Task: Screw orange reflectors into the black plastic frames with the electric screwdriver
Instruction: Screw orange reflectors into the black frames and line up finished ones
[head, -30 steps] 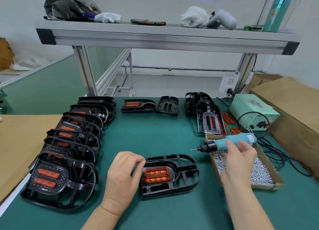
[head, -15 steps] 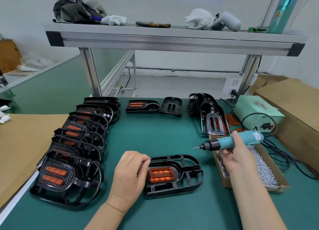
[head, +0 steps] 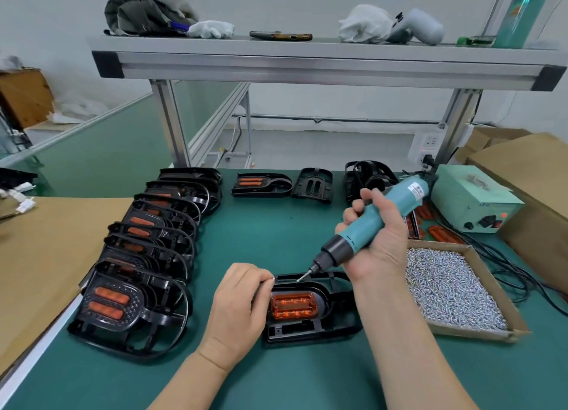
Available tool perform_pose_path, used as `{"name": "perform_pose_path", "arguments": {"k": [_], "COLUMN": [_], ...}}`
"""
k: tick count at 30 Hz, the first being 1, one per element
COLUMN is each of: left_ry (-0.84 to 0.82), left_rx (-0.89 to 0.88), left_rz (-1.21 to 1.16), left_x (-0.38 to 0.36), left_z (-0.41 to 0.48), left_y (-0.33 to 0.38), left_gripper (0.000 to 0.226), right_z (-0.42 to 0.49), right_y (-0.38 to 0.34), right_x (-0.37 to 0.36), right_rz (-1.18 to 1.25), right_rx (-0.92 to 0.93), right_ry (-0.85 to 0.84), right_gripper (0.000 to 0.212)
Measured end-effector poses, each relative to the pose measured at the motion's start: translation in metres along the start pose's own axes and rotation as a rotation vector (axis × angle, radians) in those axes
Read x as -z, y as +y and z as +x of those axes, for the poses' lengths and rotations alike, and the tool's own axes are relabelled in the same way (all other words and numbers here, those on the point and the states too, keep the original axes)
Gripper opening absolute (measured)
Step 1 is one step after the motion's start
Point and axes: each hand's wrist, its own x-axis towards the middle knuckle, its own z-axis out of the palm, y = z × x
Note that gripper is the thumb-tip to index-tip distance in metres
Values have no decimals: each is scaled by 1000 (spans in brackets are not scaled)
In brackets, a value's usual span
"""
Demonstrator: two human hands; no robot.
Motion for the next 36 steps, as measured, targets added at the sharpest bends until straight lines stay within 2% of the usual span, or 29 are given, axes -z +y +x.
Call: {"name": "perform_pose_path", "arguments": {"k": [2, 4, 7, 12, 36], "left_ry": [2, 4, 5, -4, -13], "left_rx": [10, 20, 35, 49, 48], "left_rz": [-2, -10, -20, -30, -34], "left_x": [1, 1, 1, 1, 2], "left_z": [0, 0, 0, 0, 1], "left_y": [0, 1, 1, 1, 1], "left_gripper": [17, 17, 17, 17, 19], "right_z": [-1, -1, -1, -1, 4], "right_y": [10, 19, 31, 40, 48], "right_x": [-8, -14, -20, -21, -13], "right_rz": [-80, -137, -156, -174, -221], "right_rx": [28, 118, 226, 295, 304], "right_ry": [33, 89, 151, 184, 258], "right_gripper": [26, 19, 18, 19, 18]}}
